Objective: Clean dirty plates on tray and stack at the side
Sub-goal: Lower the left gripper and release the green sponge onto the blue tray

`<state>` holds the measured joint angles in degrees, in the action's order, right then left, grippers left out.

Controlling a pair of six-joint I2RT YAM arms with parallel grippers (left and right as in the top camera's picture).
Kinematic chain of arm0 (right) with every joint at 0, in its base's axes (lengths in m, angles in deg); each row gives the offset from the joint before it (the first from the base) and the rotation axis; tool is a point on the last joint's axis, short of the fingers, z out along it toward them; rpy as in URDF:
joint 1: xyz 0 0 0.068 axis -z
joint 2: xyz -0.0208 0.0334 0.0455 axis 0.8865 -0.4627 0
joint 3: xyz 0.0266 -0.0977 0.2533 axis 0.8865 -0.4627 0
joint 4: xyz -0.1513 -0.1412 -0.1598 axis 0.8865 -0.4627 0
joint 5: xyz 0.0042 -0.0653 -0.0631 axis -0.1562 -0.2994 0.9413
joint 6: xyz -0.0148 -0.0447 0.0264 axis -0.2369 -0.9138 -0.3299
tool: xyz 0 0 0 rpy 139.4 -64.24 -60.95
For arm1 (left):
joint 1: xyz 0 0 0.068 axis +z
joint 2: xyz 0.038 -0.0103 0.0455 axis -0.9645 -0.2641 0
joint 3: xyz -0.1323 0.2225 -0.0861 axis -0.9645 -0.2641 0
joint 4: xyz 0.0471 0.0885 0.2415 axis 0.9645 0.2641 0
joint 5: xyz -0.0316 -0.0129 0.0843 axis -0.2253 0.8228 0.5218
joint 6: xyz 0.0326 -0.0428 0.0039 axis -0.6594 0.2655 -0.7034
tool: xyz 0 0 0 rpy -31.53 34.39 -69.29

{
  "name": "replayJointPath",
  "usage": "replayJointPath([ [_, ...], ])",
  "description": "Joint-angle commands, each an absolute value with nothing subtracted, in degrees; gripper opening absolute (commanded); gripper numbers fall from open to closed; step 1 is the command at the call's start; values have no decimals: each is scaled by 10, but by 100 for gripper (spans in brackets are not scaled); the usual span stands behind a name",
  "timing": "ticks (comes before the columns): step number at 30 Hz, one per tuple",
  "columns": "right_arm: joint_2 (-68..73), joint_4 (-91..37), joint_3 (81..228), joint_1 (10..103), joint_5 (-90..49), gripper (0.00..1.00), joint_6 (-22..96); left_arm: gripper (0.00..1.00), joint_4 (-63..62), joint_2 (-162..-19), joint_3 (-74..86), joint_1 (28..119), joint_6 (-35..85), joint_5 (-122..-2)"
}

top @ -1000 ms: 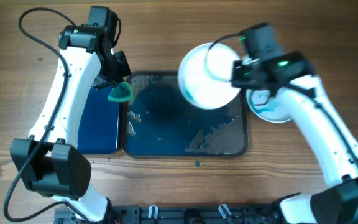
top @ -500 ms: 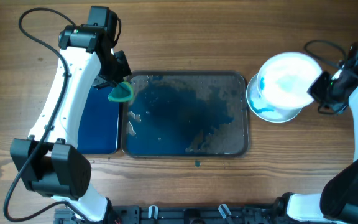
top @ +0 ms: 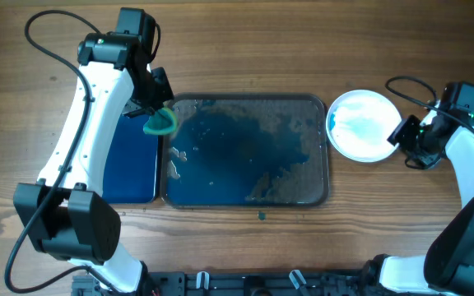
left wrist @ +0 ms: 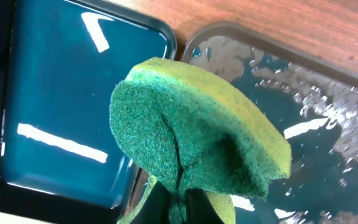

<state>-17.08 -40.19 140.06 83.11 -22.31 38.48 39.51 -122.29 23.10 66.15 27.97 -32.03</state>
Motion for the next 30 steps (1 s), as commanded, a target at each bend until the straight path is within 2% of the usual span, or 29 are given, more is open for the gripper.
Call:
replayJointPath([
  [1,-159,-439,1474,803,-302,61,312,4,422,-1214,241,674,211,-320],
  [4,-159,-474,1522,762,-306,64,293,4,440,-1214,237,704,192,-279],
  [8,-159,-479,1526,725,-306,67,293,4,411,-1215,185,756,106,-280],
  [15,-159,-485,1526,707,-305,67,294,4,219,-1227,23,795,71,-302],
  [16,-159,-486,1526,707,-304,67,293,7,195,-1230,4,795,71,-303],
  [20,-159,-487,1526,707,-304,67,293,48,148,-1233,-45,794,72,-303],
  [25,-159,-492,1526,707,-304,67,293,61,146,-1233,-39,794,72,-311],
  [30,-156,-493,1526,706,-304,66,293,66,198,-1200,30,794,72,-357],
])
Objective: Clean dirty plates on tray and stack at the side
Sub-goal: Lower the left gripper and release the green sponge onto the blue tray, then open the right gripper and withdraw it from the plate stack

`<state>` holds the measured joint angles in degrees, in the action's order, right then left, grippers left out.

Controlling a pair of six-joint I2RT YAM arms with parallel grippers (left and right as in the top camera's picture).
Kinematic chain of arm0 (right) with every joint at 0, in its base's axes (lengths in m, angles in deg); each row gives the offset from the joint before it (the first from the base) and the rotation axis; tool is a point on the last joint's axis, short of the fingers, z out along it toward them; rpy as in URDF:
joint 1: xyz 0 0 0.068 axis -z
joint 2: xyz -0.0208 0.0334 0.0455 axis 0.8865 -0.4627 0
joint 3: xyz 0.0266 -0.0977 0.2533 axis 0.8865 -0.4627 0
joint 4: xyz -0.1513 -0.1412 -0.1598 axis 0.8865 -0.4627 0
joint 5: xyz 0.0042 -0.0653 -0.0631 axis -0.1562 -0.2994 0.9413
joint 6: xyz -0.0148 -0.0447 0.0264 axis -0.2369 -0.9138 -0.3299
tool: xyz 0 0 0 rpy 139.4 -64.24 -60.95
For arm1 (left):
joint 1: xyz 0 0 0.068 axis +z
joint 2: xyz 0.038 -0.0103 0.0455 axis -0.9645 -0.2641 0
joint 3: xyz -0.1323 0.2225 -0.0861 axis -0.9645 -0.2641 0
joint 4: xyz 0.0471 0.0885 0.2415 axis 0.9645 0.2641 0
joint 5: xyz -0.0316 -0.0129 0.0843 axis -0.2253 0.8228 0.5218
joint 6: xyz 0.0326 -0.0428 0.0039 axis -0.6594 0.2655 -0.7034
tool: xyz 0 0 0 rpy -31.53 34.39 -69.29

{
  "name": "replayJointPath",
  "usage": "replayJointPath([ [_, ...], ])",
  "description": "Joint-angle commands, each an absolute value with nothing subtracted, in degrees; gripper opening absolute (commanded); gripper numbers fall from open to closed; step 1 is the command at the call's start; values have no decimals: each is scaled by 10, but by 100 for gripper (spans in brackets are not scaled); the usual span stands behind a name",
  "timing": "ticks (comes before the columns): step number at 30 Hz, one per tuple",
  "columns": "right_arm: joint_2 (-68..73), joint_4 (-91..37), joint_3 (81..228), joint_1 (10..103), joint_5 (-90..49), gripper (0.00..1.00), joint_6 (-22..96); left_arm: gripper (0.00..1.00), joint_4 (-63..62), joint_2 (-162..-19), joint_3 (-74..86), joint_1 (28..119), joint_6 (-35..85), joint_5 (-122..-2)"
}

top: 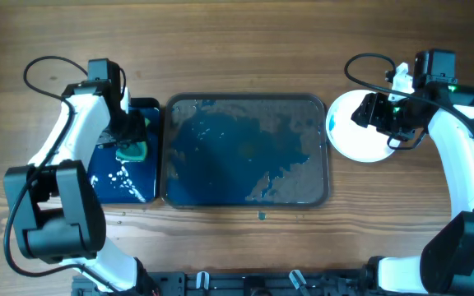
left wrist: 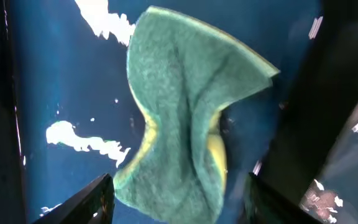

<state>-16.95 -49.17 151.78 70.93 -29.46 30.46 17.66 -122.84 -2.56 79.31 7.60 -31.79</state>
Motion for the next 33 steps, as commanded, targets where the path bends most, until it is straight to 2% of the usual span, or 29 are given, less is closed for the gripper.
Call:
replayJointPath([
  [1,-151,-493,1526,706,-304,67,292,68,209,-1185,48,794,72,-366],
  [3,-125,-491,1526,706,-299,70,292,94,217,-1144,74,794,74,-401],
  [4,-114,-490,1526,706,-297,72,292,100,217,-1128,77,794,73,-414],
  [8,-46,-496,1544,706,-271,77,292,100,215,-1061,77,794,73,-440],
  [16,74,-510,1548,706,-182,79,277,100,216,-1047,77,794,73,-439],
  [18,92,-510,1548,706,-177,84,275,100,216,-1047,77,794,73,-438],
  [21,93,-511,1548,706,-159,91,278,100,215,-1047,77,794,73,-439],
  [26,93,-512,1547,706,-159,95,278,100,215,-1047,77,794,73,-439],
  [28,93,-513,1547,706,-162,100,279,100,215,-1047,77,794,73,-439],
  [33,93,-517,1546,706,-218,100,284,100,215,-1047,77,794,73,-439],
])
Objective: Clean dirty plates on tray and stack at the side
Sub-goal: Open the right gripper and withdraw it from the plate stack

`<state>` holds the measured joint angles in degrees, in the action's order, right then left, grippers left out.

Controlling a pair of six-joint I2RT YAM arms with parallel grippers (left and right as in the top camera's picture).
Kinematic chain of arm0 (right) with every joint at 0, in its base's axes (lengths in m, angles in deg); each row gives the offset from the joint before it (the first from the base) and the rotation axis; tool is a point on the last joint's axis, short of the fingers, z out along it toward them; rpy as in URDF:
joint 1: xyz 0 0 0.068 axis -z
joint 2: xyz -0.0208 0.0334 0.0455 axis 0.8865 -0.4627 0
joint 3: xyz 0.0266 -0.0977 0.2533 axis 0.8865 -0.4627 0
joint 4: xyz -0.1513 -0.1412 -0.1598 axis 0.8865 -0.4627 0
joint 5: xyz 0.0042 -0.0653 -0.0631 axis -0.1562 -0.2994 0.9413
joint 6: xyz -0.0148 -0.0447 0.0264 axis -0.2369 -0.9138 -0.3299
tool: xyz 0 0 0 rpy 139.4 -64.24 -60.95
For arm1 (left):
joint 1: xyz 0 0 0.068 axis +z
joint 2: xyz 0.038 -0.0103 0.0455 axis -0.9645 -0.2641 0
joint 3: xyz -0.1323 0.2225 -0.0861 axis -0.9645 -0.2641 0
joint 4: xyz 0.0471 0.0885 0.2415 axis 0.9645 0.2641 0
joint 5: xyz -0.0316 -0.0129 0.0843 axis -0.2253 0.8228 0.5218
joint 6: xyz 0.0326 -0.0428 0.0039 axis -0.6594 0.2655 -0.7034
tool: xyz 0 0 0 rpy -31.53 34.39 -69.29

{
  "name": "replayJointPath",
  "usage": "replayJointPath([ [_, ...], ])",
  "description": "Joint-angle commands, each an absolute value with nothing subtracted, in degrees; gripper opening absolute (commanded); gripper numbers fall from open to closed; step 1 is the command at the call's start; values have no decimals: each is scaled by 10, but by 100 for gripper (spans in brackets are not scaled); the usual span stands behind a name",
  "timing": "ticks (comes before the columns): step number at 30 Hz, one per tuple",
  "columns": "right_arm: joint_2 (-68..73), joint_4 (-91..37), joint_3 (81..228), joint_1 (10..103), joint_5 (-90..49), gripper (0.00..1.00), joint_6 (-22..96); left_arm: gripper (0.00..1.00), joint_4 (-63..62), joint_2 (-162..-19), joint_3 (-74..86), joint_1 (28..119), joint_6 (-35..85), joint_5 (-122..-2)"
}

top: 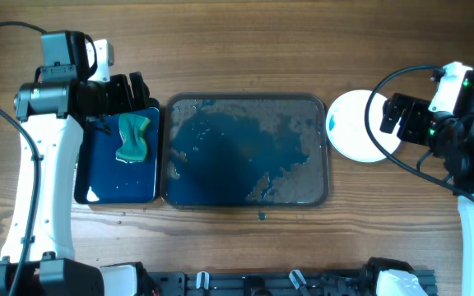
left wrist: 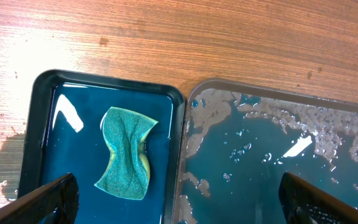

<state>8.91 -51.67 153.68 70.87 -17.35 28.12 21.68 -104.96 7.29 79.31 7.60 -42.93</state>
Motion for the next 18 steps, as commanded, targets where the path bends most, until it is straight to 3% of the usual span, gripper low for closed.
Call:
replayJointPath([
  [1,93,-517,1546,706,-228,100,284,100,215,-1047,77,794,73,-439],
  [12,93,-508,1541,706,-227,100,273,100,216,-1047,77,794,73,-439],
  [18,242,-240,1348,692,-229,100,228,100,215,-1047,77,794,73,-439],
])
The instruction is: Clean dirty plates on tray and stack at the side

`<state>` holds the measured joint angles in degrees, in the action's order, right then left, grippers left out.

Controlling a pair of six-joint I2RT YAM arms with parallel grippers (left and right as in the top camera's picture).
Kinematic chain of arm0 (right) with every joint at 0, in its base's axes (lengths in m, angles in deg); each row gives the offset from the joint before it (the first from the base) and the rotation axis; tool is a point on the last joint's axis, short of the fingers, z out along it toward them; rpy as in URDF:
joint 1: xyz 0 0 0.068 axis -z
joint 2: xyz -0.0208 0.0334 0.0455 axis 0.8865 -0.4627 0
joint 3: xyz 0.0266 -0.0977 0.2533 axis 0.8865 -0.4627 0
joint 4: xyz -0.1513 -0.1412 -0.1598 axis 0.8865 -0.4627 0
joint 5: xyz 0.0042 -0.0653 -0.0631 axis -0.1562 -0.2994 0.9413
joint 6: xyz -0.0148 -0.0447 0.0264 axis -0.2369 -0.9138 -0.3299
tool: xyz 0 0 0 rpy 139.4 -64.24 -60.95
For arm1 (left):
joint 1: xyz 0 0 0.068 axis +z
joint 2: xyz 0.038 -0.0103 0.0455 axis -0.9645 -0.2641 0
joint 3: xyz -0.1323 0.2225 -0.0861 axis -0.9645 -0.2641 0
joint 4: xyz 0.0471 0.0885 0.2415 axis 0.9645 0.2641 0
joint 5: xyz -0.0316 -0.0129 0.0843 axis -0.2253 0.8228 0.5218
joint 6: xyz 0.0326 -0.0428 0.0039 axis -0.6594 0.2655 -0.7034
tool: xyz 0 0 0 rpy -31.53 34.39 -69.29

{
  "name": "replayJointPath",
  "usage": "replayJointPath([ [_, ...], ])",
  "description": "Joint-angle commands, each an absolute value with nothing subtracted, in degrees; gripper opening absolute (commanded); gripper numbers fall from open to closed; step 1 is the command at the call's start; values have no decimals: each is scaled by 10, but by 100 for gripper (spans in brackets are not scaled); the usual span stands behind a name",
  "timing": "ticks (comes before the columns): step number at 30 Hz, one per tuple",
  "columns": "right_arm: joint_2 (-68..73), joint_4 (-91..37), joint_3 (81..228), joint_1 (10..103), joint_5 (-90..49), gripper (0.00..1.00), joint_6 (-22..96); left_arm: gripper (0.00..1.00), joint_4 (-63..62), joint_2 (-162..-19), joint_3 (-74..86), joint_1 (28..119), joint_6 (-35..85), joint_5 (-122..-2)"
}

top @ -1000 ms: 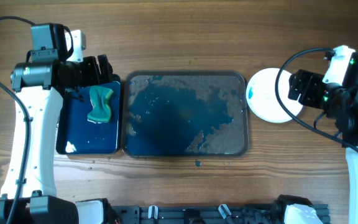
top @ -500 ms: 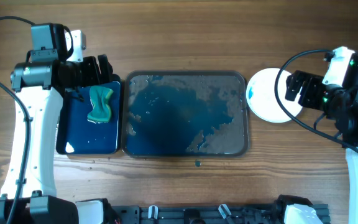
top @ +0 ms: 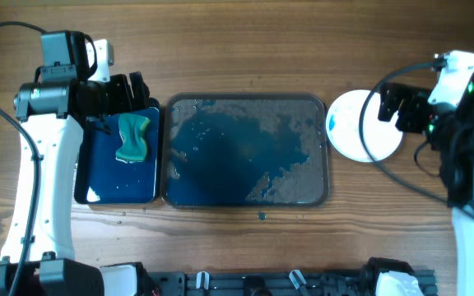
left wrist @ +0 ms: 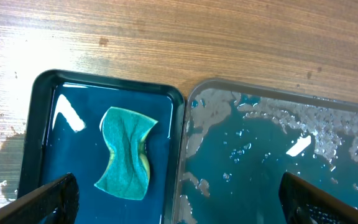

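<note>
The large grey tray (top: 318,185) lies mid-table, wet with blue water and foam, and holds no plates. A white plate (top: 356,127) sits on the wood to its right. My right gripper (top: 401,107) hovers over the plate's right rim, seemingly open and holding nothing. The green sponge (top: 132,137) lies loose in the small dark tray (top: 105,185) at the left. In the left wrist view the sponge (left wrist: 126,162) sits well below my left gripper (left wrist: 179,199), whose fingers stand wide apart and empty, high above the seam between the two trays.
The two trays sit side by side, edges touching. A wet patch marks the wood left of the small tray. Cables loop off both arms above the table. A dark rail (top: 245,284) runs along the front edge.
The right arm has shifted slightly, its gripper now a little farther back over the plate's right rim. The left arm, sponge, trays and plate are unchanged.
First my left gripper held the sponge over the seam between the trays, with the right gripper at the plate's right edge. Then the sponge lay in the small tray between open left fingers, the right gripper over the plate. Both arms now stand raised and empty.
</note>
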<state>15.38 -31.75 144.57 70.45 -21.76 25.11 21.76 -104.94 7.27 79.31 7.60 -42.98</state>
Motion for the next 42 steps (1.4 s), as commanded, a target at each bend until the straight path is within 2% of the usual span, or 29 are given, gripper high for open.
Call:
replayJointPath([
  [1,282,-192,1296,684,-231,100,228,100,215,-1047,77,794,73,-439],
  [6,518,-5,1005,649,-253,100,220,100,215,-1047,77,794,73,-439],
  [13,678,89,818,635,-253,100,262,100,215,-1047,77,794,73,-439],
  [18,735,70,811,635,-253,100,267,100,216,-1047,77,794,73,-439],
  [42,729,69,811,635,-253,100,267,100,212,-1030,77,795,71,-430],
])
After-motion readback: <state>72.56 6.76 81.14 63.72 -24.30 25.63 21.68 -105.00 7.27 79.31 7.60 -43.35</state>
